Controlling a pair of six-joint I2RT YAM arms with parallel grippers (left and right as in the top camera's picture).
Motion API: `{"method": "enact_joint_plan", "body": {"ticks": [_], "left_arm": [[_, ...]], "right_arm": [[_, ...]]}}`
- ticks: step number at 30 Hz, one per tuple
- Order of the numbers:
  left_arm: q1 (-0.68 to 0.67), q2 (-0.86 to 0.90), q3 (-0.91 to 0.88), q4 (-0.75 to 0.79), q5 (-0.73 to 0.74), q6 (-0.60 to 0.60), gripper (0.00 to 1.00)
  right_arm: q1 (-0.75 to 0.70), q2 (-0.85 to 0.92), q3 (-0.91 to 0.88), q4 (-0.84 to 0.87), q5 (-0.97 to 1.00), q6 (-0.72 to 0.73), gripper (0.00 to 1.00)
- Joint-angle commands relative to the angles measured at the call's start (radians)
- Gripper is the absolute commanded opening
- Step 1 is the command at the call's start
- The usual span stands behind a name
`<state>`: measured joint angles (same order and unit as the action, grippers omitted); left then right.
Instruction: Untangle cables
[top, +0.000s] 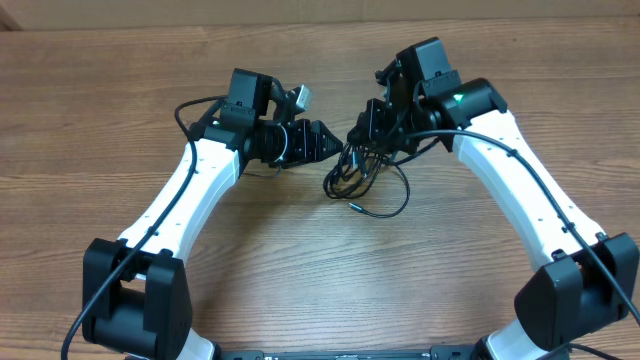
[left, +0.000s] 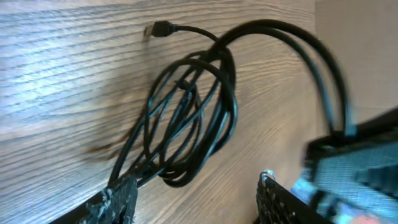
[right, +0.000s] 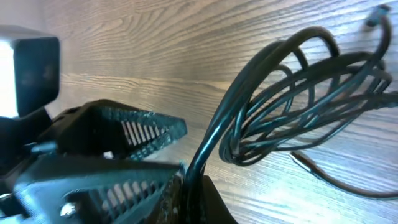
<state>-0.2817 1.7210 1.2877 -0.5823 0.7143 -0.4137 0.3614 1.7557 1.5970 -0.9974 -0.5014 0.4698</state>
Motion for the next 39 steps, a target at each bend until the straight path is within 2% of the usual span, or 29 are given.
{"method": "enact_joint_plan", "body": {"ticks": [1,5,9,14,18,27,31,35,39], "left_arm": [[-0.014,0.005,0.019,0.001,-0.042,0.076,0.62],[-0.024,0.005,0.019,0.02,-0.007,0.256,0.63],[-0.026,0.0,0.019,0.083,0.177,0.424,0.66],[-0.031,-0.01,0.019,0.179,0.246,0.42,0.69],[-0.033,-0.014,0.019,0.206,0.215,0.414,0.69],[-0.031,-0.037,0.026,0.203,0.154,0.425,0.69],[-0.018,-0.102,0.05,0.188,0.09,0.429,0.7],[-0.019,-0.188,0.051,0.171,-0.005,0.354,0.73],[-0.03,-0.225,0.051,0.085,-0.082,0.251,0.7]], "right_arm": [[-0.019,-0.09,0.09,-0.024,-0.024,-0.007,0.04],[-0.049,-0.151,0.142,-0.045,-0.136,-0.007,0.04],[-0.081,-0.206,0.172,-0.045,-0.193,0.006,0.04],[-0.093,-0.222,0.172,-0.051,-0.198,0.02,0.04],[-0.095,-0.222,0.172,-0.042,-0.261,0.02,0.04],[-0.196,-0.234,0.173,0.14,-0.639,0.002,0.04],[-0.254,-0.237,0.173,0.243,-0.785,0.06,0.04],[-0.298,-0.24,0.172,0.254,-0.75,0.092,0.04],[-0.301,-0.239,0.172,0.122,-0.482,0.091,0.04]]}}
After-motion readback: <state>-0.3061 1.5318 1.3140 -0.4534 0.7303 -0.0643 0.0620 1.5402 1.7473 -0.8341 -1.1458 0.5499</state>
